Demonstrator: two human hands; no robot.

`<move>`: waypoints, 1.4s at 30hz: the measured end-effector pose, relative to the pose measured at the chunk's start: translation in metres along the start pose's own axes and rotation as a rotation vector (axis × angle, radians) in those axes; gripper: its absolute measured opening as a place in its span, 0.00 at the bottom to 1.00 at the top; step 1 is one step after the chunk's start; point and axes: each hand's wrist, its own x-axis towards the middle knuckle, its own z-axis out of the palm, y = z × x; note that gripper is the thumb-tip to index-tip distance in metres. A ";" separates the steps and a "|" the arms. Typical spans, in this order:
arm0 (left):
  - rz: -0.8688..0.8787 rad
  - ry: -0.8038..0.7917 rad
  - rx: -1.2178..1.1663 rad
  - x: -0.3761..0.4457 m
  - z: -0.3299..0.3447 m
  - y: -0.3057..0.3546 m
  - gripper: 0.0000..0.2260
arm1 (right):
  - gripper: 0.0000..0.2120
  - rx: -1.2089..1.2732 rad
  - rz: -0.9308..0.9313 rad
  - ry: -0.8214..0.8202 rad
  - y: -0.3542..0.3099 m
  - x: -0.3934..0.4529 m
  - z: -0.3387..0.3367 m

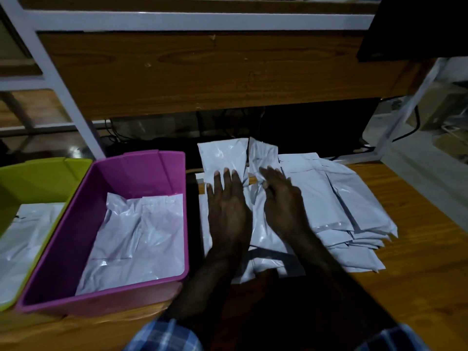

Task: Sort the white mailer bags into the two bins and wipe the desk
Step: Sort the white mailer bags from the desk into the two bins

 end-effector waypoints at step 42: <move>-0.004 -0.390 0.270 -0.014 -0.194 -0.415 0.15 | 0.22 -0.174 0.025 -0.524 -0.379 -0.033 0.245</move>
